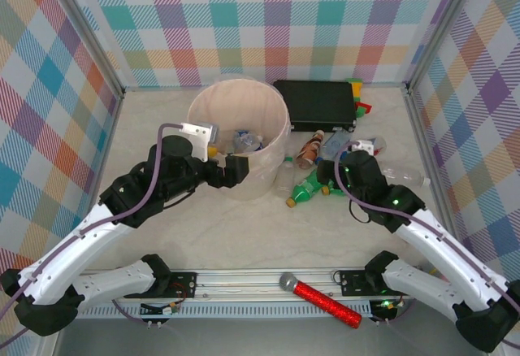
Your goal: Put the plastic bottles in the bin
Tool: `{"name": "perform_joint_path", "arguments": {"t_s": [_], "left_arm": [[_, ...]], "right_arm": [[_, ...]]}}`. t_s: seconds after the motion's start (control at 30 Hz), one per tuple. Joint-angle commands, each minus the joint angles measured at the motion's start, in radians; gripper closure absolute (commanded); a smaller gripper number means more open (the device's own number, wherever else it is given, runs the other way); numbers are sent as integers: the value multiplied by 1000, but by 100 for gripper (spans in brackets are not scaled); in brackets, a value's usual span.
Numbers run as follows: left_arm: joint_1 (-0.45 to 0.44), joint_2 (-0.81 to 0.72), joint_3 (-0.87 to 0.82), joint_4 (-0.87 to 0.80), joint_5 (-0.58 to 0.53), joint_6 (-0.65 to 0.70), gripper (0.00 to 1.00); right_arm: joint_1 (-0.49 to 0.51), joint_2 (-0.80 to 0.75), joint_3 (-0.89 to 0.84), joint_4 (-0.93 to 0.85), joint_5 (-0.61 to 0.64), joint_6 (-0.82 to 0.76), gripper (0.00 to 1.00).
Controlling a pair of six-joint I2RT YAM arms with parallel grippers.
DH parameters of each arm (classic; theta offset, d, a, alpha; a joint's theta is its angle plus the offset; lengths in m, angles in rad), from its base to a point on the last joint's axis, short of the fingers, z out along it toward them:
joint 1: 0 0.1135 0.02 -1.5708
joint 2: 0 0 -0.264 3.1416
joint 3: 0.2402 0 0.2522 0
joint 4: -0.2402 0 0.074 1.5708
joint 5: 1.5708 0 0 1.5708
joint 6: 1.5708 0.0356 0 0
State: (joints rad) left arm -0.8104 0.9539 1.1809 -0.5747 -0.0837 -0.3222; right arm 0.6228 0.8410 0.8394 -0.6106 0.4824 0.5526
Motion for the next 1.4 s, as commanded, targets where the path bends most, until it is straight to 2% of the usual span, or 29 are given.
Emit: {"name": "perform_joint_path", "arguments": {"t_s": [0.0,0.27,0.37,0.67,0.8,0.97,1.1,1.23,1.37], "left_arm": [[-22,15,22,10,-14,-2,0],[-41,19,24,11,-28,-1,0],[-46,13,24,8,-35,0,0],[-50,-19,19,-11,-53,0,0],[-50,-32,11,-14,-58,0,0],[-51,-39,10,-17,-59,5,0],[-50,-38,14,-20,-59,11,1],[-50,-44,22,-33,-64,14,0],[-51,-54,19,-32,-71,17,0]], "right_arm": [[-61,-53,-37,-47,-29,104,1],[-223,-67,-79,-112,-94,141,1],[-303,-56,-95,-105,-162,148,1],[-581,117,-68,-189,-331,199,1],[-623,138,-54,-240,-256,218,1],[-703,89,-49,-278,-147,248,1],[-789,69,-53,-251,-135,255,1],[-875,113,-44,-284,-102,298,1],[-970,153,-54,-291,-122,309,1]]}}
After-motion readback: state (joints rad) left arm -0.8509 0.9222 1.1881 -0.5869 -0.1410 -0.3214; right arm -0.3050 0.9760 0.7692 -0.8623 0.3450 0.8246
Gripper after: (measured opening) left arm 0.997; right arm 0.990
